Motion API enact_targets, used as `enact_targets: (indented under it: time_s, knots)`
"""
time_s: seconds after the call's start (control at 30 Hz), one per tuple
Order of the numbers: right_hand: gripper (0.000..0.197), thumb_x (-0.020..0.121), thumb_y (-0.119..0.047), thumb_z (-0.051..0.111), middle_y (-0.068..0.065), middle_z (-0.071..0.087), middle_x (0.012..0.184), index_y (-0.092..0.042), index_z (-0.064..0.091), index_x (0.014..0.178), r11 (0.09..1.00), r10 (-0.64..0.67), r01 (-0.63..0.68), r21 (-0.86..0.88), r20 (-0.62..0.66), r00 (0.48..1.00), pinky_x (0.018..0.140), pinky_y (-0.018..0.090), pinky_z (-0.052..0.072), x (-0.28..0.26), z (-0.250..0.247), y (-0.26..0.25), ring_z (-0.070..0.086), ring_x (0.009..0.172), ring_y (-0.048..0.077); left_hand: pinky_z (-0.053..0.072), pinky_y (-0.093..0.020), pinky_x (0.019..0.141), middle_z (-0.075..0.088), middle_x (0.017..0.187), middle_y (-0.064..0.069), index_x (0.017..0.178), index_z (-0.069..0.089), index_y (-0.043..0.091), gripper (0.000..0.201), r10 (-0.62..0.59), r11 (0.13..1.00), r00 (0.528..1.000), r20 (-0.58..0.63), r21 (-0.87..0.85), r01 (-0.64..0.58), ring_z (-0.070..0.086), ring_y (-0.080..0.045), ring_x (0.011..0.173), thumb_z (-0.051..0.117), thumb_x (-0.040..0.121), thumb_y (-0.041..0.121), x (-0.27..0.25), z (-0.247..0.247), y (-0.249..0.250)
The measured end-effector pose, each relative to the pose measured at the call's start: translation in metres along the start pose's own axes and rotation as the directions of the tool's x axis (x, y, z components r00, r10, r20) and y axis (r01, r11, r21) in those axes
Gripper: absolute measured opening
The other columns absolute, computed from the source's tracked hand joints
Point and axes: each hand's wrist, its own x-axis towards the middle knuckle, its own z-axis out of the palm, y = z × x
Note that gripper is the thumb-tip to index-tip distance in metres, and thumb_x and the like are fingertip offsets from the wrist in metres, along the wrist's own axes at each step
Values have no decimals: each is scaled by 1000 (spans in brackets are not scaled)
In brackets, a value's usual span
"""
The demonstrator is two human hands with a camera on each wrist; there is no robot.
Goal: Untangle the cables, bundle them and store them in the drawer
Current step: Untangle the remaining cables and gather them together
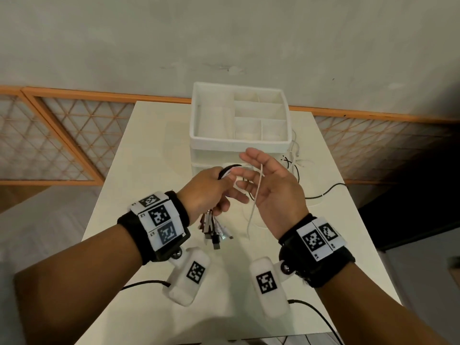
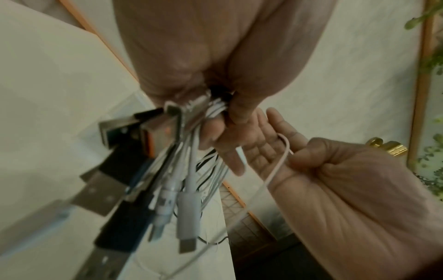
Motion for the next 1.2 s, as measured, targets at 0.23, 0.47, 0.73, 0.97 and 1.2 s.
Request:
enact_targets:
  time_s: [0.23,0.47,0.73,0.97,1.2]
  knots:
    - [30,87,4,62,0,75,105,-20,70,103,829,-231,139,-541,-105,967,84,35,57,9,-16,-12,73,94,22,29,-22,41,77,84,-10,117,54,11,22,0,1000,999,-49,28,2,42,-14,44,45,105,27,3,-3,-4]
    - [17,82,-12,74,-6,69,63,-25,73,72,663,-304,168,-729,-57,951,58,26,48,6,-8,-8,59,56,10,27,-29,51,40,65,-1,80,48,15,26,118,965,975,-189,252,-68,32,-17,53,49,102,28,13,1,-3]
    - [8,75,-30,75,13,64,63,-25,73,68,694,-424,201,-692,-167,890,60,35,47,15,-15,-39,51,56,17,31,-25,48,50,58,3,98,53,7,27,66,974,991,-113,223,-40,34,-14,51,45,103,33,11,-5,-12]
    - [46,65,-76,62,1,73,69,-31,66,72,586,-315,-165,-793,-411,856,82,51,57,40,-96,-37,69,80,35,37,-34,66,42,70,1,91,53,11,24,70,966,985,-156,257,-28,40,-17,68,46,103,31,5,-31,-21]
    - [53,79,-72,56,-2,76,84,-21,68,88,583,-237,-184,-792,-382,893,68,37,52,40,-120,-47,68,63,16,46,-35,59,39,62,-1,76,46,12,37,49,931,991,-128,364,1,38,-18,55,50,100,40,-1,-39,-21]
